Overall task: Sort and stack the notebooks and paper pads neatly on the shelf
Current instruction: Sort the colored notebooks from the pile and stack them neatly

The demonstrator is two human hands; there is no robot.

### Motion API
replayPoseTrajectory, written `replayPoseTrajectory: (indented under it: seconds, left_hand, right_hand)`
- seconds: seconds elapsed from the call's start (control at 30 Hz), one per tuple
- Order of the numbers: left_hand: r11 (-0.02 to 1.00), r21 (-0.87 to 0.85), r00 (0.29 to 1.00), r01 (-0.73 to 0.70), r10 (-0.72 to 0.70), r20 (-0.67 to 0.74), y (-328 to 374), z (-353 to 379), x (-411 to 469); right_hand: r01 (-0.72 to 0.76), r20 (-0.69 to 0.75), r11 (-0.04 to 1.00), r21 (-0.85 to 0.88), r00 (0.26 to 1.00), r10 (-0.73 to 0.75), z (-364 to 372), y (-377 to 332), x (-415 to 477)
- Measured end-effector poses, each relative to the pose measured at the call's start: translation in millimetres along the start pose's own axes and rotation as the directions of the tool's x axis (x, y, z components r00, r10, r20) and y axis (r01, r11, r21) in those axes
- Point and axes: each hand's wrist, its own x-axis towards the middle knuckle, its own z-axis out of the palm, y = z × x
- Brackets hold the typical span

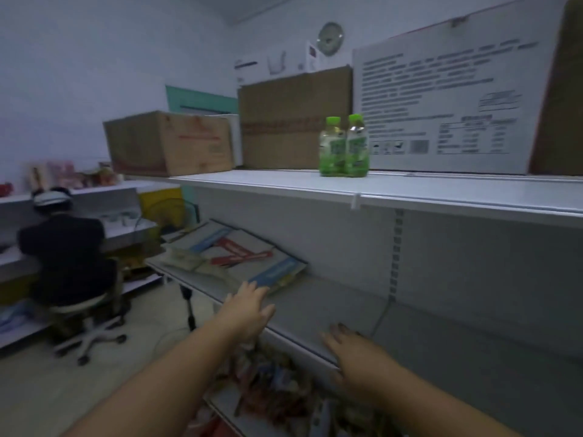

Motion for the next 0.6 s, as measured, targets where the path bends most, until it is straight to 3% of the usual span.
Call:
replayPoseTrajectory:
  seconds: [0.23,0.43,0.6]
  left_hand:
    - [0.986,-0.086,0.988,0.146,-0.149,-0.039,-111,-11,16]
    - [0.995,-0.018,0.994,0.102,-0.103,-0.030,-164,-13,62]
    - [0.982,-0.063,0.983,0.177,-0.179,-0.038,-224,-26,105]
  right_hand:
    - [0.147,0.015,0.988,-0.039,0.989,-0.147,8,-58,109]
    - [0.137,0.056,0.990,0.012,0.989,-0.138,-13,-76,234]
    - [0.132,0.028,0.989,0.073,0.991,-0.134,-27,-99,332]
